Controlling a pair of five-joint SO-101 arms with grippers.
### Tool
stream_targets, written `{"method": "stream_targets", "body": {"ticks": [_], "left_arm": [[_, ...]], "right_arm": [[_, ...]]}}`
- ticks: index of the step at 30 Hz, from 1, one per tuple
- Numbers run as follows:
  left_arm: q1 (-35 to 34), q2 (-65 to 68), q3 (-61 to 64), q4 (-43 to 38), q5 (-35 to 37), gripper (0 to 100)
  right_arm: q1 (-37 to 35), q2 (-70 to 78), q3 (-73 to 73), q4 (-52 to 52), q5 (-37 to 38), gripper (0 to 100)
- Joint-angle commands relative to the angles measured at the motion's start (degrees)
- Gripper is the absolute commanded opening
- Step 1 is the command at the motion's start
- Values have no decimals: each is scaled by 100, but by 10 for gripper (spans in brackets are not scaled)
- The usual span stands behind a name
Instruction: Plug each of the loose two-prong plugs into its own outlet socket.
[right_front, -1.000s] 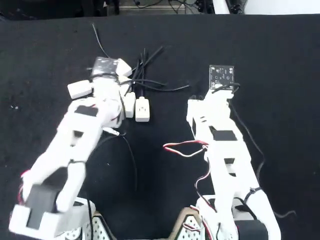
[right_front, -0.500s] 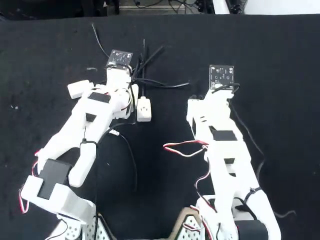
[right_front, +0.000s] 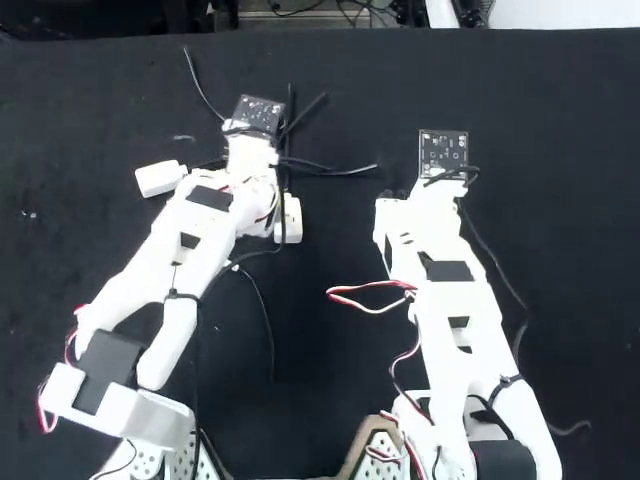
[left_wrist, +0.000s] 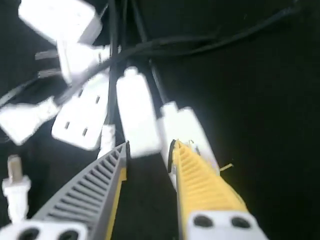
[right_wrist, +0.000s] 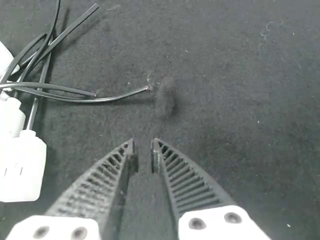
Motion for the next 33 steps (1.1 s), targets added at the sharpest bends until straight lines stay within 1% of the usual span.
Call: {"method": "stream_targets", "body": {"ticks": [1, 5, 8, 11, 17, 24, 27, 29, 33], "left_arm": [[92, 237, 75, -967, -26, 155], [31, 501, 462, -1749, -26, 155], [-101, 554, 664, -1996, -26, 155], [-497, 554, 690, -1978, -44, 155], [-1569, 563, 813, -1978, -70, 155], [-2141, 545, 1059, -1969, -88, 155], [-2396, 519, 1182, -1960, -422, 155], [-2527, 308, 1349, -1793, -668, 155], [-2598, -571, 1622, -1020, -800, 155]], "right_arm": [[114, 13, -40, -141, -18, 50], [114, 13, -40, -141, -18, 50], [114, 13, -40, -141, -18, 50], [35, 13, -40, -141, -18, 50], [-88, 13, -31, -141, -18, 50], [-88, 13, -13, -141, -18, 50], [-88, 13, -4, -141, -18, 50], [-88, 13, -13, -141, -18, 50], [-88, 13, -22, -141, -18, 50]]}}
